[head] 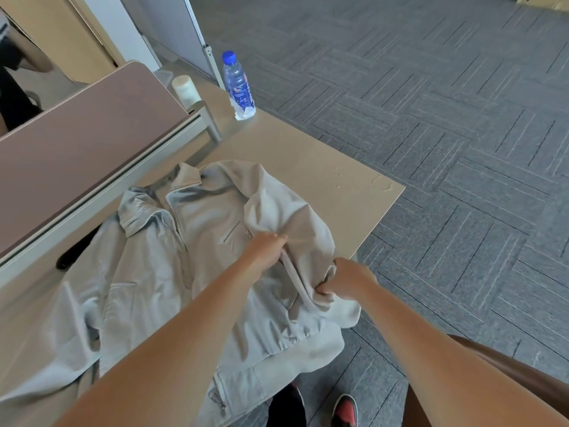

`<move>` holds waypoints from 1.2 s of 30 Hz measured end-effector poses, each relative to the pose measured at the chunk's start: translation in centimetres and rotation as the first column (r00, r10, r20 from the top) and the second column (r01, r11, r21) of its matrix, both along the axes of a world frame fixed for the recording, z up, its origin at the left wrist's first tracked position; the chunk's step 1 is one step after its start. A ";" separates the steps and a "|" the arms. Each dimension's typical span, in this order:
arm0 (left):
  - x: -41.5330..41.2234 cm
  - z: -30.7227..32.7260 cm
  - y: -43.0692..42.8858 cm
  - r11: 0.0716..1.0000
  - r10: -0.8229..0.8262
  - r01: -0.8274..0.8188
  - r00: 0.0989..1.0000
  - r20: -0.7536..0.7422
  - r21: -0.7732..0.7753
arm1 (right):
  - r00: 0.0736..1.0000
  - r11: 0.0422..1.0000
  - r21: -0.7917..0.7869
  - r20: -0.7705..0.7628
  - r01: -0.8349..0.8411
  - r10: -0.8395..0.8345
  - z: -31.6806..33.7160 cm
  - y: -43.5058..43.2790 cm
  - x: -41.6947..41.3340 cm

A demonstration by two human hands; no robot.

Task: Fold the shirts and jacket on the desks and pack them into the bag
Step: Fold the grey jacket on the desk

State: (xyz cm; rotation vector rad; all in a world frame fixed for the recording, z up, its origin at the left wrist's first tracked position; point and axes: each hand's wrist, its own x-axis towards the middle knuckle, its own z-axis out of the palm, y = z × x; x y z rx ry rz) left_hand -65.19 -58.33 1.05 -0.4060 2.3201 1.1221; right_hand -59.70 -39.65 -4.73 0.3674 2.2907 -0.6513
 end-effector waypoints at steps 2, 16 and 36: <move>0.1 0.3 0.0 0.999 0.034 -0.034 0.999 -0.014 0.007 | 0.997 0.996 0.034 0.004 -0.082 0.082 0.2 -0.1 -0.1; 1.7 2.4 -5.1 0.955 0.297 -0.297 0.950 -0.099 0.016 | 0.991 0.949 -0.296 0.112 0.109 -0.079 1.5 0.7 4.8; 6.1 -2.6 -4.1 0.857 0.496 -0.500 0.866 0.069 0.122 | 0.765 0.640 -0.464 0.143 0.613 -0.629 -0.3 -2.0 5.6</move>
